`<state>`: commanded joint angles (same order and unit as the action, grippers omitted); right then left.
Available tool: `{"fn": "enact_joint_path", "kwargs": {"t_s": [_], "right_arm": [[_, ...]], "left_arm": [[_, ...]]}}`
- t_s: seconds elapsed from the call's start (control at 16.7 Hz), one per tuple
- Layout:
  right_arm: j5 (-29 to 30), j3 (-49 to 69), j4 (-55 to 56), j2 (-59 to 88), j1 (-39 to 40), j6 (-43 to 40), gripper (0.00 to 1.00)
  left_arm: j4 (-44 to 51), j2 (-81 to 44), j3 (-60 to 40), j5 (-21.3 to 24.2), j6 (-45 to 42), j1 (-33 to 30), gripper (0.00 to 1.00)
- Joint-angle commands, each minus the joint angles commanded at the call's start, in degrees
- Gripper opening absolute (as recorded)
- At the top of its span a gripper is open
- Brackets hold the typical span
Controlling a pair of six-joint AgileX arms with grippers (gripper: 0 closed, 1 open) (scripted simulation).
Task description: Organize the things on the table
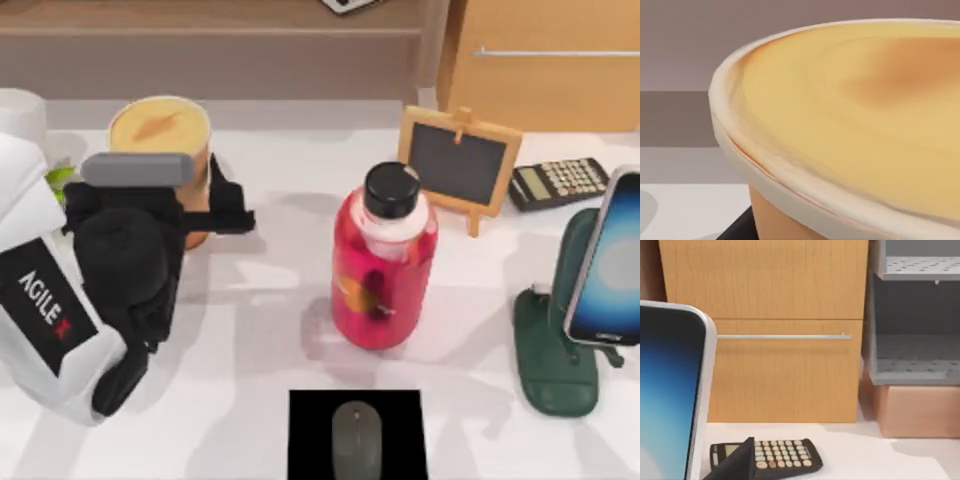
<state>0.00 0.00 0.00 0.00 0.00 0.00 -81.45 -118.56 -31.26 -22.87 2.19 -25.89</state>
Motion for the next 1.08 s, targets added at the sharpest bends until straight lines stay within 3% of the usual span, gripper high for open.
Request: {"fn": "enact_joint_path", "kwargs": {"t_s": [0.54, 0.78, 1.08], "right_arm": [[0.0, 0.0, 0.0, 0.0, 0.0, 0.0, 1.0], [0.0, 0.0, 0.0, 0.0, 0.0, 0.0, 1.0], [0.0, 0.0, 0.0, 0.0, 0.0, 0.0, 1.0]], "left_arm": [[1.0, 2.6, -1.8, 0.0, 0.0, -0.1, 0.0], [4.5, 6.4, -10.2, 0.8, 0.2, -0.7, 0.0], [15.8, 8.9, -24.4, 2.7, 0.2, -0.7, 0.0]]}}
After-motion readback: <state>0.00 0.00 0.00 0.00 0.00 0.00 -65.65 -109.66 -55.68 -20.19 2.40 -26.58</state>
